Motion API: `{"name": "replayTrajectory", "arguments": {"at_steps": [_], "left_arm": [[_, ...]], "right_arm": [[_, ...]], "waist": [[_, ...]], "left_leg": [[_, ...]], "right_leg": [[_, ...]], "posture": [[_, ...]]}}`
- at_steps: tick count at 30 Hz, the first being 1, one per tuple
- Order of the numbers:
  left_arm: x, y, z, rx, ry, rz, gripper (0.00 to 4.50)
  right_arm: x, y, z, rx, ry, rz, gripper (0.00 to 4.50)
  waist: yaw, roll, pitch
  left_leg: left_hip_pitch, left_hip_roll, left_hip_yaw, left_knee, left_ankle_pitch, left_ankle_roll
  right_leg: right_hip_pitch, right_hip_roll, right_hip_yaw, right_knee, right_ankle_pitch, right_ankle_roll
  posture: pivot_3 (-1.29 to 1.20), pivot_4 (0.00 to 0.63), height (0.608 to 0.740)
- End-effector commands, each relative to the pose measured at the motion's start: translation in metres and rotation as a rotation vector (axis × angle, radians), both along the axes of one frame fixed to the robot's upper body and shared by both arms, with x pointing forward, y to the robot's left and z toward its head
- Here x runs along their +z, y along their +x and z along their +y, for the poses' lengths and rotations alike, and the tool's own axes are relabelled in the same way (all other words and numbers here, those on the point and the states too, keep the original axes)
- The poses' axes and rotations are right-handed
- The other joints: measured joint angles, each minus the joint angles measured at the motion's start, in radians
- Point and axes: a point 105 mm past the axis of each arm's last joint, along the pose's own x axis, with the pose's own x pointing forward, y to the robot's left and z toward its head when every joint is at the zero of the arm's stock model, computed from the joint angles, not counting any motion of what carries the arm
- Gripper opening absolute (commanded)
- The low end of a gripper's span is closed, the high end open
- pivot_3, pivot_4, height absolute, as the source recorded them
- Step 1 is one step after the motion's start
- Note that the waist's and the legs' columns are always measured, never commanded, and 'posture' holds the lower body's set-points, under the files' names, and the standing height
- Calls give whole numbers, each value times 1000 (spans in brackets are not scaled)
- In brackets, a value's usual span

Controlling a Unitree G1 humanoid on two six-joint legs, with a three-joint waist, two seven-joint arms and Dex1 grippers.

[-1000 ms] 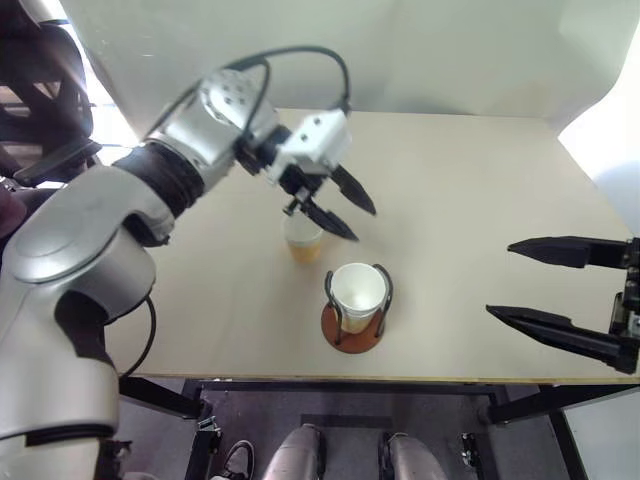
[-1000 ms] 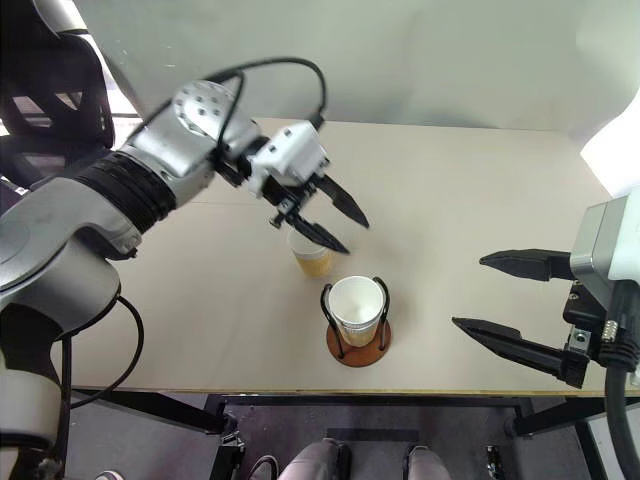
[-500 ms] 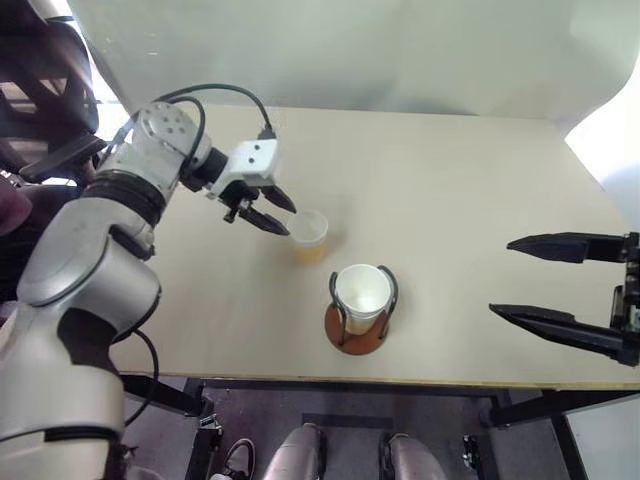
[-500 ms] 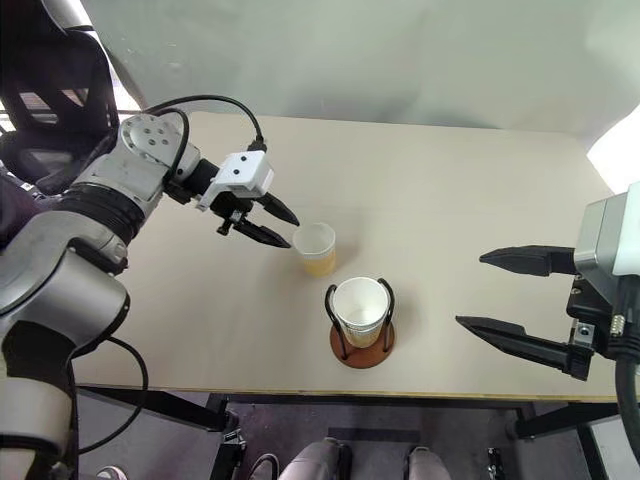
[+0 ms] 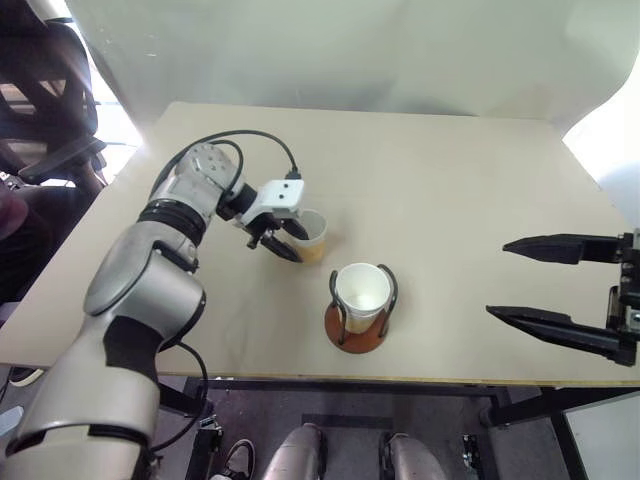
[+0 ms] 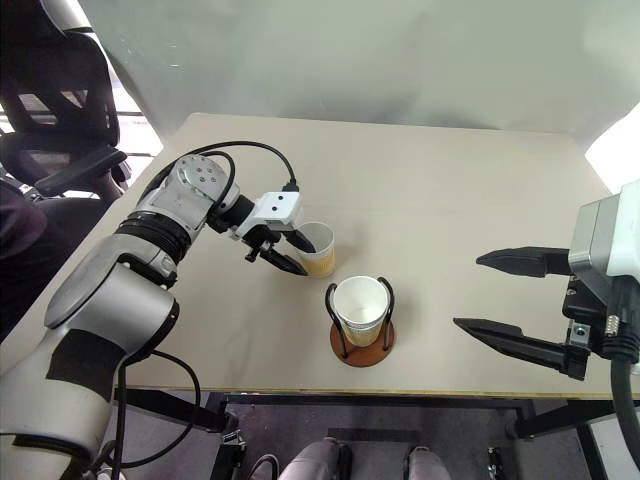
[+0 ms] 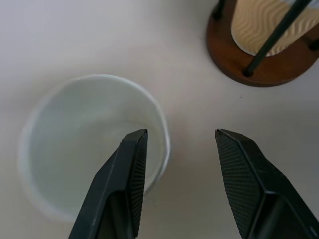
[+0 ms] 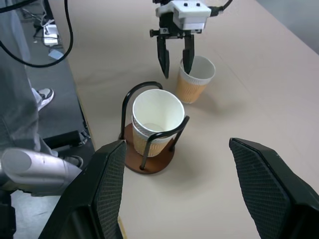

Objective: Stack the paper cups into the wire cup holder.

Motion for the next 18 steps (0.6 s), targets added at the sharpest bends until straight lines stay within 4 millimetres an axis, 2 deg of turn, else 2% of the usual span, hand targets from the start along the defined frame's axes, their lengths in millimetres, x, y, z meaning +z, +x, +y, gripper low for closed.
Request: {"name": "replayTrajectory", "arguments": {"at_steps": [1, 3, 7, 8, 13, 15, 17, 18], "left_arm": [[1, -1, -4, -34, 6, -19, 2127], [-3, 2, -4, -35, 35, -49, 1713], [0, 3, -6, -37, 35, -65, 260], [3, 2, -5, -42, 35, -58, 52], [16, 2, -3, -61, 41, -86, 52], [53, 1, -19, -97, -64, -165, 52], [90, -8, -37, -172, -169, -234, 52], [101, -13, -42, -206, -203, -245, 52]], "right_arm": [[12, -2, -1, -12, 5, -53, 3375], [12, -2, -1, -16, 6, -53, 3375], [12, -4, -2, -29, 4, -47, 3375], [11, -4, -3, -35, 2, -43, 3375], [10, -6, -6, -54, 0, -37, 3375], [11, -7, -10, -73, -2, -37, 3375], [11, -8, -12, -86, -3, -40, 3375], [11, -9, -13, -90, -4, -40, 3375]], "waist": [[1, 0, 0], [0, 0, 0], [1, 0, 0], [0, 0, 0], [1, 0, -1], [0, 0, 0], [3, -1, 1], [4, -1, 0]], "left_leg": [[0, 0, 1, 0, 0, 0], [1, 0, 0, 1, 0, 1], [1, 0, 0, 2, -1, 1], [0, 0, 0, 3, -1, 1], [1, -1, 2, 3, -1, 3], [0, 0, 1, 3, -1, 3], [-3, 1, -2, 5, -1, 3], [-5, 0, -1, 5, -1, 2]], "right_leg": [[0, 0, 0, 0, 0, 0], [1, 0, 1, 0, 0, 1], [1, -1, 2, 0, 1, 1], [1, -1, 1, 0, 1, 2], [1, 1, 1, 0, 1, 1], [0, 0, 2, 0, 1, 1], [-1, -1, 1, 0, 2, 1], [-2, 0, 0, 0, 2, 1]], "posture": [[0, 150, 740], [0, 150, 740], [0, 150, 740], [0, 150, 740], [0, 150, 740], [0, 150, 740], [0, 150, 740], [0, 150, 740]]}}
